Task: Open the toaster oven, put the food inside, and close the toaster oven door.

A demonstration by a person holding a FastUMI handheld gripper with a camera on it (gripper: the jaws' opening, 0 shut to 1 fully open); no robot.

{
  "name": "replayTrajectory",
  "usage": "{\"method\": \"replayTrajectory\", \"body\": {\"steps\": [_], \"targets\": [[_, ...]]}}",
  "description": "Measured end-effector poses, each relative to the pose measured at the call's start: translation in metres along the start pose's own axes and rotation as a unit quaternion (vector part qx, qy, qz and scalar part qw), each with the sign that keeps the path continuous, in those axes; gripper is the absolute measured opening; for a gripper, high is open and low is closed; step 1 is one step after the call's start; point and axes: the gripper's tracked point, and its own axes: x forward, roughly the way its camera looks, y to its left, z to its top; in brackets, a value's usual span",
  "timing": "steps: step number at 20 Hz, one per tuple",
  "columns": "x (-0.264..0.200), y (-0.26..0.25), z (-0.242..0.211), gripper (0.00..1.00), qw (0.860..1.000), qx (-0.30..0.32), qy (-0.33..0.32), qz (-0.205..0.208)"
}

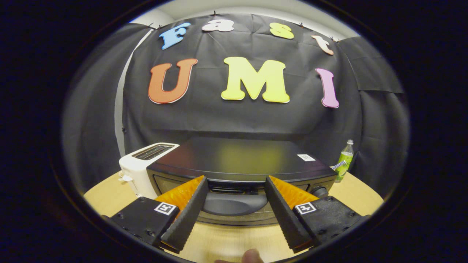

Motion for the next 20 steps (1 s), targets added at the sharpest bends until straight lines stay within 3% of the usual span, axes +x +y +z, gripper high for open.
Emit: {"method": "replayTrajectory", "body": {"steps": [11,20], "targets": [[-0.071,0.004,-0.052,1.00,0.999,-0.018,0.027,0.004],[-0.100,0.001,-0.105,1.00,0.996,-0.010,0.087,0.014]]}}
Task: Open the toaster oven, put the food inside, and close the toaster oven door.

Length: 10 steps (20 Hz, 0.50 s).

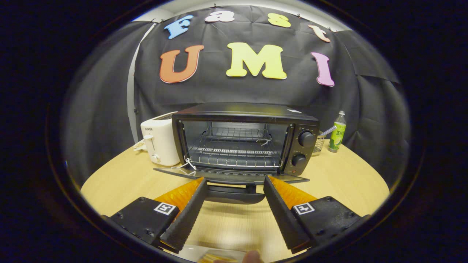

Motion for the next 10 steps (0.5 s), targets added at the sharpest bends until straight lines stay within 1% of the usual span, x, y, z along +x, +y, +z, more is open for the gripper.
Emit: {"method": "replayTrajectory", "body": {"steps": [1,7,10], "targets": [[-0.003,-0.001,-0.002,1.00,1.000,0.003,-0.002,0.002],[-0.007,0.002,-0.028,1.00,0.998,0.028,0.051,0.010],[-0.023,0.004,-0.019,1.00,0.999,0.031,0.043,0.008]]}}
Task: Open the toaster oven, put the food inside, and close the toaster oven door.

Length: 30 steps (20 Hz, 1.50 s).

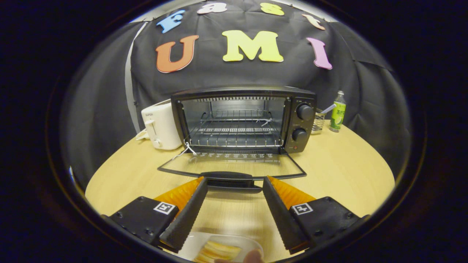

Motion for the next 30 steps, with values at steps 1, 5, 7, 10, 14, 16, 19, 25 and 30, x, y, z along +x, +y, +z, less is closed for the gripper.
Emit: {"method": "replayTrajectory", "body": {"steps": [1,5,7,10,14,16,19,25,30], "targets": [[-0.007,0.001,0.005,1.00,1.000,-0.004,-0.007,-0.002],[-0.042,0.009,0.017,1.00,1.000,-0.011,-0.024,0.003],[-0.059,0.016,0.017,1.00,1.000,-0.003,-0.022,0.013],[-0.083,0.018,0.007,1.00,1.000,0.011,-0.011,0.016],[-0.105,0.014,-0.019,1.00,1.000,0.014,0.007,0.005],[-0.111,0.014,-0.036,1.00,0.999,0.020,0.028,0.008],[-0.112,0.015,-0.054,1.00,0.999,0.017,0.046,0.001],[-0.104,0.015,-0.103,1.00,0.995,0.038,0.092,-0.008],[-0.101,0.020,-0.122,0.99,0.992,0.053,0.115,-0.009]]}}
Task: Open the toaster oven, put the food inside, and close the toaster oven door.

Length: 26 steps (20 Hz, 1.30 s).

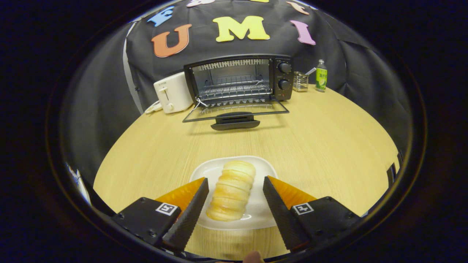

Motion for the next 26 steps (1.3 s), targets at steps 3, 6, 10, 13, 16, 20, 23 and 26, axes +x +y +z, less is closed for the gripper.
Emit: {"method": "replayTrajectory", "body": {"steps": [3,6,10,13,16,20,23,26], "targets": [[0.004,0.004,-0.009,0.95,1.000,0.006,0.012,0.006],[0.004,0.004,-0.011,0.89,1.000,0.013,0.012,0.005],[0.003,0.002,-0.008,0.56,0.999,0.035,0.006,0.006],[-0.001,0.005,0.001,0.42,0.998,0.057,-0.005,0.015],[-0.011,0.011,0.029,0.40,0.997,0.065,-0.035,0.028],[-0.009,0.021,0.080,0.40,0.992,0.091,-0.071,0.052],[0.006,0.021,0.124,0.39,0.987,0.118,-0.095,0.059],[0.031,0.011,0.167,0.40,0.982,0.140,-0.116,0.053]]}}
